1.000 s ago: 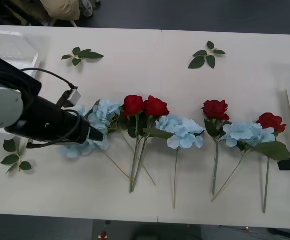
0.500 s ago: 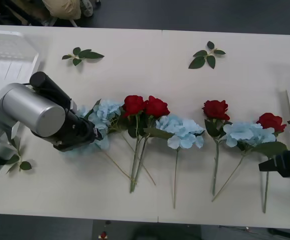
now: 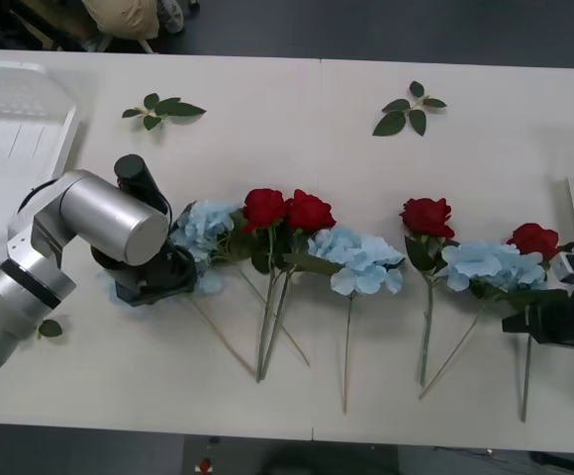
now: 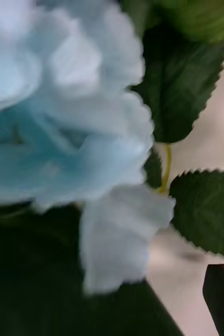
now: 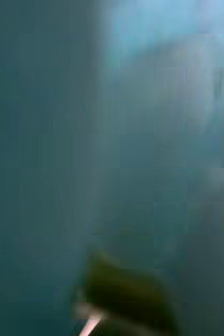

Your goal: Put the red flowers into the right box and the blue flowers into the left box

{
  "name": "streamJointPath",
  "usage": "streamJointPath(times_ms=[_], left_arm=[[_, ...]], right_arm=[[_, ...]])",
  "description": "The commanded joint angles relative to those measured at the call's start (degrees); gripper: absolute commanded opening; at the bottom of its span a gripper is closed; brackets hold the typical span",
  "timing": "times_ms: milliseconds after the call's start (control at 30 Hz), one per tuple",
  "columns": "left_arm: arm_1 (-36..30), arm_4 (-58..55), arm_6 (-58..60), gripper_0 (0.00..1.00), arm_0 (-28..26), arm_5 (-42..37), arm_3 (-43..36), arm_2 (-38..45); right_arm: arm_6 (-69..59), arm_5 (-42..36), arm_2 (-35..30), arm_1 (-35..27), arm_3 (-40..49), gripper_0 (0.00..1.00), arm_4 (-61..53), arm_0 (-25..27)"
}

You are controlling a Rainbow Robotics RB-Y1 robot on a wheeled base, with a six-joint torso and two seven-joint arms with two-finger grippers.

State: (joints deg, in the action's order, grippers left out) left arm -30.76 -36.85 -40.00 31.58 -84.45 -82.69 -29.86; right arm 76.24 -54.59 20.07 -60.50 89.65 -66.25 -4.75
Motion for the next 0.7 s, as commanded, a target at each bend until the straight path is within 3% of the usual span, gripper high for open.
streamJointPath(times_ms=[33,67,100,133,200,233,467,700], left_arm=[[-0.4,1.5,1.7,0.00,2.4,2.1,0.6,-2.5],[-0.4,1.7,1.7,0.00,2.5,2.1,0.6,-2.5],[-0.4,2.0,1.7,0.00,2.9,1.9,0.6,-2.5],[-0.4,2.1,1.6,0.00,3.0,1.8,0.5,-2.5],[-0.8,2.6,1.3,0.00,3.7,1.2,0.6,-2.5],[-1.1,2.7,1.2,0.00,3.9,1.0,0.5,-2.5],[-4.1,2.2,-5.1,0.00,5.2,-4.4,-2.9,1.3],[-7.7,-4.9,-17.8,0.00,6.2,-14.3,-10.7,12.4]], right_arm=[[-2.4,2.5,3.3,0.6,-3.6,0.88,-0.9,-3.7],[-2.5,2.9,3.8,0.6,-4.1,0.83,-1.2,-4.0],[-2.5,4.0,5.0,0.8,-5.2,0.61,-1.6,-4.8],[-2.5,4.2,5.4,0.8,-5.5,0.52,-1.6,-5.2],[-2.4,4.5,6.0,0.8,-6.4,0.06,-1.8,-5.8],[-2.3,4.5,6.0,0.8,-6.6,0.00,-2.0,-5.9],[-1.9,3.6,5.6,0.3,-6.3,0.00,-4.1,-6.0],[-1.4,2.6,5.2,-2.0,-4.0,0.00,-9.2,-5.9]])
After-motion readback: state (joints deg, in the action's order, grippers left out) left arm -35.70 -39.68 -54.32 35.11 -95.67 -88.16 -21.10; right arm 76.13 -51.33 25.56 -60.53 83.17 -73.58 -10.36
